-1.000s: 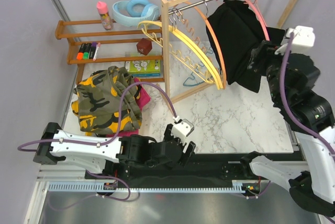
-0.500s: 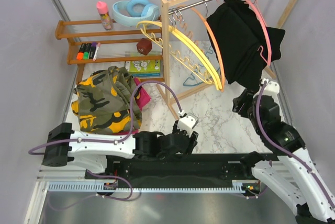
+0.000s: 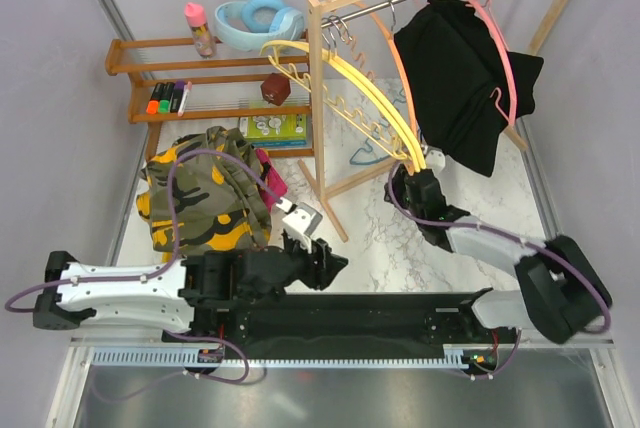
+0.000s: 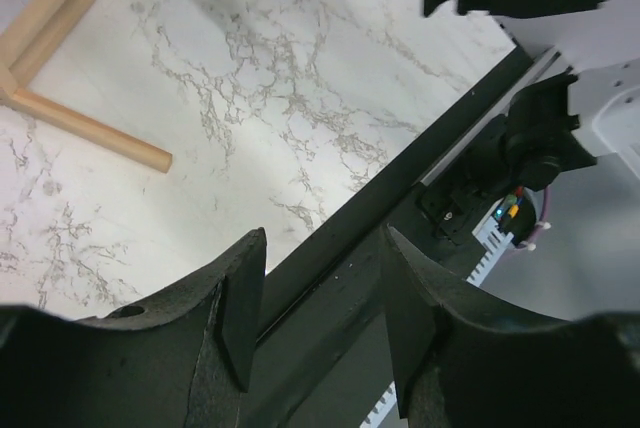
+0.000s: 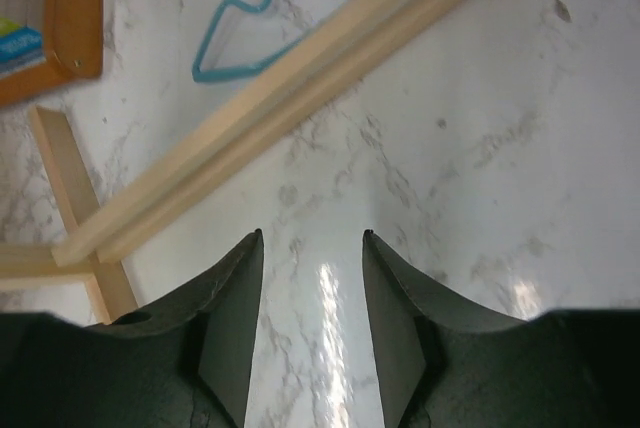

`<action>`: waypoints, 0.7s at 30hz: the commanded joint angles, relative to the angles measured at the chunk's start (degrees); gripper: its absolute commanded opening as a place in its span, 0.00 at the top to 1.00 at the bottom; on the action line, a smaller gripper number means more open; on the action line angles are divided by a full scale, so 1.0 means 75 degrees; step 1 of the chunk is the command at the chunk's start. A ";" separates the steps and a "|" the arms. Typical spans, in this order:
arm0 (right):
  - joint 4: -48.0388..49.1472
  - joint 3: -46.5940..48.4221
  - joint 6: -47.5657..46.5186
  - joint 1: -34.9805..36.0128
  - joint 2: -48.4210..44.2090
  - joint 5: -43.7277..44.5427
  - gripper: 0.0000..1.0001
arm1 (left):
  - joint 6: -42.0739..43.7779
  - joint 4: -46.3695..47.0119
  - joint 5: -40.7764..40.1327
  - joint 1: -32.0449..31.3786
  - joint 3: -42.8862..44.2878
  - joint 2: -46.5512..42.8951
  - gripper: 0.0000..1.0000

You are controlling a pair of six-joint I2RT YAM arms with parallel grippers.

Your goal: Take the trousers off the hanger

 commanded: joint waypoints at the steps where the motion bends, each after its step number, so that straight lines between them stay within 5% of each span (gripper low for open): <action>1: 0.2852 0.1039 0.0123 0.0075 0.1449 0.0918 0.50 | -0.0363 -0.0553 -0.0302 -0.0027 -0.0306 -0.0896 0.44; 7: 0.3207 0.2268 0.0439 -0.0158 0.3243 0.0639 0.56 | -0.0445 -0.0998 -0.0244 -0.0015 -0.0424 -0.1658 0.44; 21: 0.1485 0.6018 0.0299 -0.1085 0.6314 -0.0299 0.31 | -0.0340 -0.1057 -0.0009 -0.0027 -0.0471 -0.2211 0.44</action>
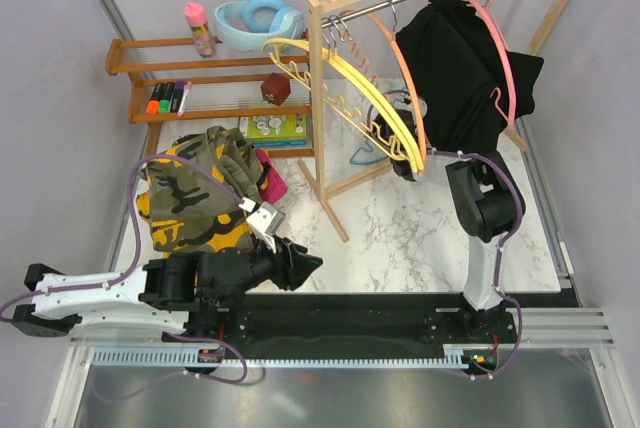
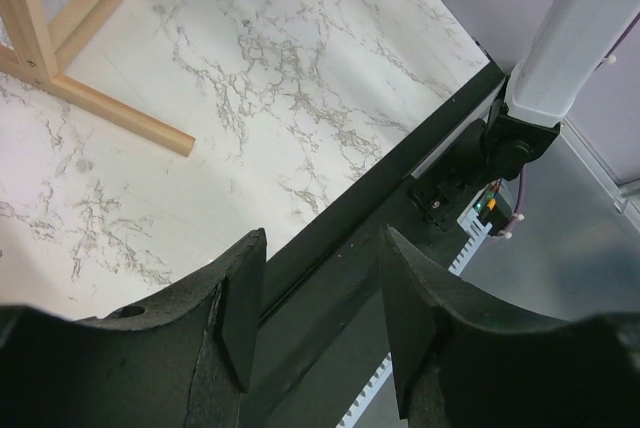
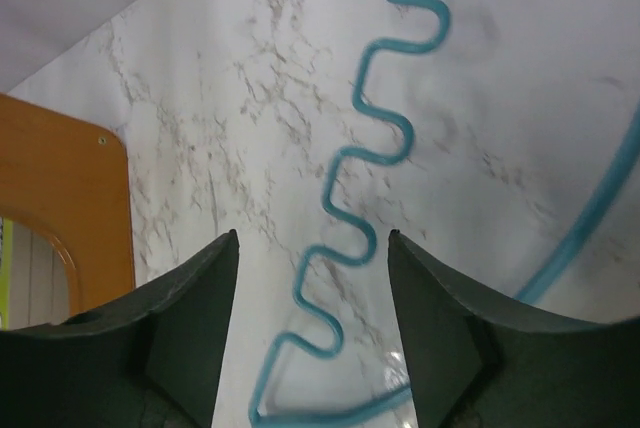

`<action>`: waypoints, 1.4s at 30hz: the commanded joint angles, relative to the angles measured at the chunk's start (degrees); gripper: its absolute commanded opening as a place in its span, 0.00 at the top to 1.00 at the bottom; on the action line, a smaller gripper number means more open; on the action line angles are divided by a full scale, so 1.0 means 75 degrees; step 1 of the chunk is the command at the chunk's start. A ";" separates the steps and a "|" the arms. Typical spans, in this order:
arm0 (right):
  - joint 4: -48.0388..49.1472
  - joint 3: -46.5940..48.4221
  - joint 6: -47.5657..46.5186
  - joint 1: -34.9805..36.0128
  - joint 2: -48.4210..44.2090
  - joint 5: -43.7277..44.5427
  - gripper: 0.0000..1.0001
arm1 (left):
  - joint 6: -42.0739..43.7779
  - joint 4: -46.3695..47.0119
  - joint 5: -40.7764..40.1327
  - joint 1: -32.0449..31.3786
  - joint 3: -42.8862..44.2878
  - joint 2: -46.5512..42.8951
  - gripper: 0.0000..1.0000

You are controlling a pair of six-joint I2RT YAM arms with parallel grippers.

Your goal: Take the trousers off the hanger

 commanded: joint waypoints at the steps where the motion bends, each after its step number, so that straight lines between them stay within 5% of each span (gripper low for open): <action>1: -0.0799 0.1574 -0.0153 0.0034 0.0722 -0.0084 0.30 | -0.0153 0.0059 0.0034 -0.0027 0.0013 -0.0002 0.44; 6: -0.1722 0.2535 0.0010 0.0034 0.1450 0.0325 0.32 | -0.0083 0.0035 0.0140 -0.0038 0.0107 -0.0025 0.45; 14: -0.1726 0.1987 -0.0691 0.0034 0.0736 0.1087 0.31 | 0.0116 0.0035 0.0164 -0.0015 0.0200 -0.0189 0.44; 24: -0.1449 0.2608 -0.0493 -0.0341 0.1661 -0.0047 0.34 | 0.0140 0.0012 0.0164 -0.0027 0.0330 -0.0224 0.44; 35: 0.0076 0.3381 0.0057 -0.0727 0.2634 -0.1125 0.57 | 0.0175 -0.0328 0.0011 -0.0027 0.0412 -0.0330 0.44; 42: 0.0453 0.3499 0.0047 -0.0845 0.2412 -0.1970 0.88 | 0.0327 -0.0328 -0.0012 -0.0026 0.0552 -0.0178 0.44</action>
